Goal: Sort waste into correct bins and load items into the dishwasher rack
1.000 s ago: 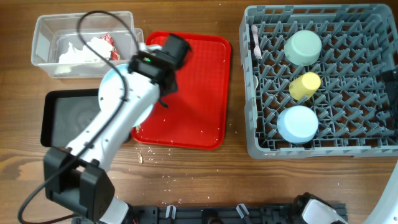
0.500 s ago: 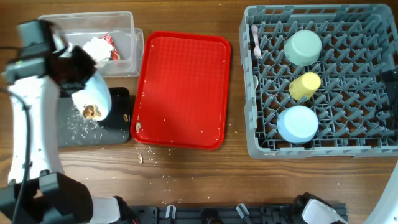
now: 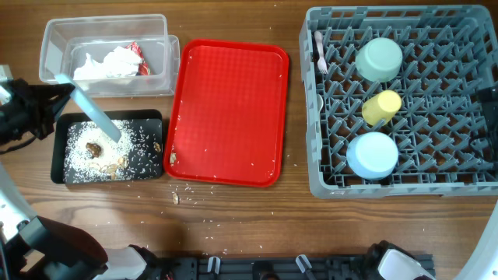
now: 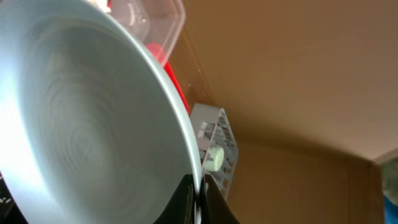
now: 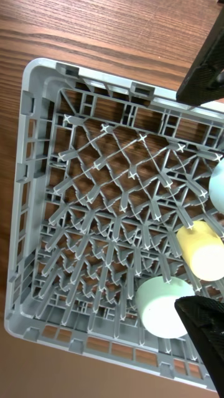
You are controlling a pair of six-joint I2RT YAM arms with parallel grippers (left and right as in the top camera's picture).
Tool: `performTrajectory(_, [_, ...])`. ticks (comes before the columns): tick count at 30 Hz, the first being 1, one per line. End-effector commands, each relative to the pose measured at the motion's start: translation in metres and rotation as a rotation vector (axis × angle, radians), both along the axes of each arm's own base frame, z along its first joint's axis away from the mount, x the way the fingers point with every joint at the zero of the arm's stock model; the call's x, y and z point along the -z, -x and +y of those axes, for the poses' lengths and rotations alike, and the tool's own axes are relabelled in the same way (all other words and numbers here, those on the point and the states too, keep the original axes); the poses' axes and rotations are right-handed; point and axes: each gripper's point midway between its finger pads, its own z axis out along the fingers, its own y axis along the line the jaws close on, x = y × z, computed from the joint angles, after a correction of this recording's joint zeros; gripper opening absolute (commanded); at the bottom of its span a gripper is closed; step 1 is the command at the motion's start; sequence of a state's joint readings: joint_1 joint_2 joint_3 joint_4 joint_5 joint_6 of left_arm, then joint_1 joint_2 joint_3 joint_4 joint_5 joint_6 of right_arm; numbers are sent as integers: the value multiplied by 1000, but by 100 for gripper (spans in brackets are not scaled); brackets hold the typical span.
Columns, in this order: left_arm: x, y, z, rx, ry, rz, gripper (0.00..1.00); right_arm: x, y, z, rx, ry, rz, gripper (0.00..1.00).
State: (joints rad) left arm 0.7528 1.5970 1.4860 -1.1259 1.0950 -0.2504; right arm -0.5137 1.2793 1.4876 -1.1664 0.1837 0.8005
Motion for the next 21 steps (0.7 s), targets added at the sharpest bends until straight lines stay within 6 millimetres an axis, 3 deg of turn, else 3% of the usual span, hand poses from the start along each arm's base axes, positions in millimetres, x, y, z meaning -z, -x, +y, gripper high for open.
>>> performTrajectory(1, [-25,8,-3,40,34,-125,4,-1,-2,-2,14,-5,-10,100])
performTrajectory(6, [-28,16,10,18,36,-162,4,-1,-2,-2,14,-5,-10,100])
performTrajectory(9, [-27,22,4,30,52,-149,4,-1,-2,-2,14,-5,-10,100])
performTrajectory(11, [-26,27,-12,67,77,-126,4,-1,-2,-2,14,-5,-10,100])
performTrajectory(14, [-25,35,-58,220,71,-114,4,-1,-2,-2,14,-5,-10,100])
performTrajectory(18, [-15,43,-160,576,41,-69,4,-1,-2,-2,14,-5,-10,100])
performTrajectory(19, [-9,44,-201,714,7,-63,4,-1,-2,-2,14,-5,-10,100])
performTrajectory(20, [16,38,-239,795,-120,32,4,-1,-2,-2,14,-5,-10,100])
performTrajectory(21, [31,32,-249,777,-204,106,4,-1,-2,-2,14,-5,-10,100])
